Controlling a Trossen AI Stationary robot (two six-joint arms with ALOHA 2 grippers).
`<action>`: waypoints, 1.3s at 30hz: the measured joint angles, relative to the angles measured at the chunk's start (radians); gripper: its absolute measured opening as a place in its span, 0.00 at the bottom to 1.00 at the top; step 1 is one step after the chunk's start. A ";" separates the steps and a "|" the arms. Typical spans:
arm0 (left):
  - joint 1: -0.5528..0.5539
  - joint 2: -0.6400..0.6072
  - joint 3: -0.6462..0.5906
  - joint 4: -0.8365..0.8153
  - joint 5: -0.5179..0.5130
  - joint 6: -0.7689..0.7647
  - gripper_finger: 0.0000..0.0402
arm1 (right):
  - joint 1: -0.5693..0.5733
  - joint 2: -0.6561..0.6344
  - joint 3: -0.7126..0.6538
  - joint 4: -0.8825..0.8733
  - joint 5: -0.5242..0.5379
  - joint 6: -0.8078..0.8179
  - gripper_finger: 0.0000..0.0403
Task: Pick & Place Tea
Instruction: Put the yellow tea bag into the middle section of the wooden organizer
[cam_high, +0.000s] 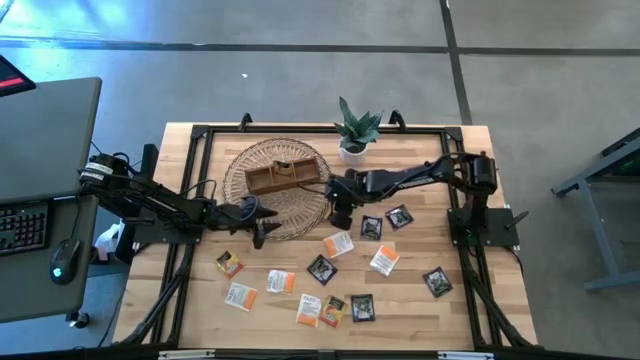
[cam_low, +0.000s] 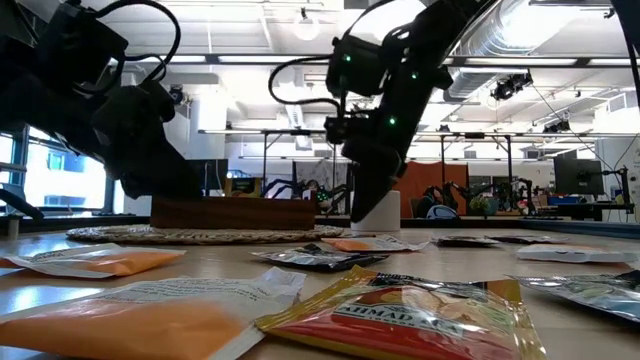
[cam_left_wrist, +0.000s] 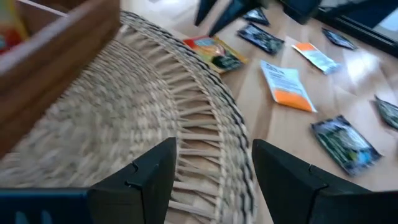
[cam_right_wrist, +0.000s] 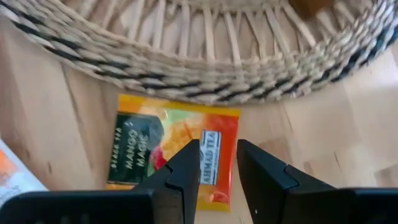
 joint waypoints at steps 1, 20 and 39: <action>0.000 0.000 0.000 -0.001 -0.018 0.000 0.52 | -0.004 0.001 0.000 -0.005 -0.005 0.006 0.26; 0.000 0.000 0.000 -0.010 0.069 0.000 0.52 | -0.018 -0.007 -0.297 0.404 -0.051 0.014 0.21; 0.001 0.000 0.000 0.000 0.050 -0.029 0.52 | 0.098 -0.184 -0.216 0.258 0.039 0.043 0.01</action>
